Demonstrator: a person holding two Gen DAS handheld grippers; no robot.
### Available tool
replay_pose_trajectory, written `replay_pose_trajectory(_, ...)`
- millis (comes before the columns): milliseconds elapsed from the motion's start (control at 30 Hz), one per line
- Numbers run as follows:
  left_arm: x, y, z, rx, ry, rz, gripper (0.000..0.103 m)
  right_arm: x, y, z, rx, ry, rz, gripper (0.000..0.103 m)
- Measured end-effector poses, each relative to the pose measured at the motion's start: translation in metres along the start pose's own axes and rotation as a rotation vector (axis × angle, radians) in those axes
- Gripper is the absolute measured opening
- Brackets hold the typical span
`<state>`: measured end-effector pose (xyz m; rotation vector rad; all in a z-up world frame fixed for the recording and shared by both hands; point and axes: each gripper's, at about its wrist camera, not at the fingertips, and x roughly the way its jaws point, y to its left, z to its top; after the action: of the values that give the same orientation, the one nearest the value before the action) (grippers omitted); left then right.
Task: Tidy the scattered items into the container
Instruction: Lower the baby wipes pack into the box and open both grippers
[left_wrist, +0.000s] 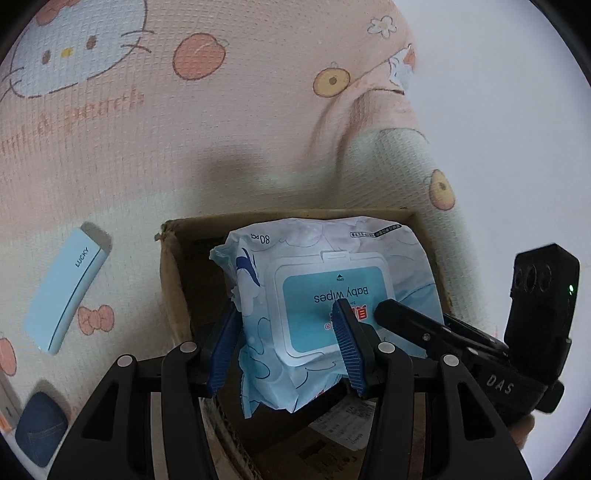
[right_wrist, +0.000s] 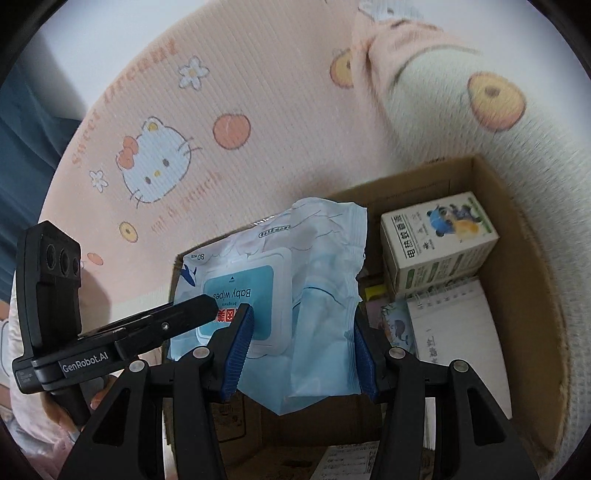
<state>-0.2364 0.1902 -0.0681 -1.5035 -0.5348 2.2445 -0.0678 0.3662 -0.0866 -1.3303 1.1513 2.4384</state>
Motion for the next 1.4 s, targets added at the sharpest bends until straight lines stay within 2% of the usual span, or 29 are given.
replay_pose_trajectory(200, 0.000, -0.004, -0.002, -0.007, 0.017, 0.019, 0.055, 0.008, -0.016, 0.001, 0.054, 0.054, 0.078, 0.049)
replay_pose_trajectory(433, 0.007, -0.021, -0.013, 0.053, 0.052, 0.064, 0.055, 0.007, -0.032, -0.013, 0.102, 0.092, 0.116, 0.049)
replay_pose_trajectory(700, 0.010, -0.016, 0.002, 0.047, 0.066, 0.138, 0.055, 0.025, -0.021, -0.006, 0.087, 0.107, 0.104, 0.049)
replay_pose_trajectory(900, 0.019, -0.032, -0.001, 0.119, 0.088, 0.261, 0.055, 0.035, -0.019, -0.010, 0.098, 0.122, 0.100, 0.049)
replay_pose_trajectory(967, 0.021, -0.034, -0.001, 0.132, 0.101, 0.277, 0.055, 0.040, -0.016, -0.012, 0.081, 0.130, 0.056, 0.054)
replay_pose_trajectory(1000, 0.021, -0.035, -0.001, 0.132, 0.103, 0.277, 0.055, 0.044, -0.013, -0.013, 0.055, 0.145, 0.002, 0.056)
replay_pose_trajectory(1067, 0.017, -0.034, -0.002, 0.126, 0.106, 0.261, 0.055, 0.049, -0.007, -0.016, 0.024, 0.170, -0.054, 0.058)
replay_pose_trajectory(1167, 0.015, -0.034, -0.001, 0.133, 0.119, 0.253, 0.055, 0.042, 0.004, -0.019, -0.010, 0.151, -0.049, 0.059)
replay_pose_trajectory(1267, 0.013, -0.031, 0.000, 0.138, 0.118, 0.250, 0.055, 0.029, 0.013, -0.016, -0.044, 0.124, -0.094, 0.060)
replay_pose_trajectory(1400, 0.015, -0.033, -0.002, 0.161, 0.137, 0.257, 0.055, 0.022, 0.016, -0.015, -0.050, 0.158, -0.137, 0.060)
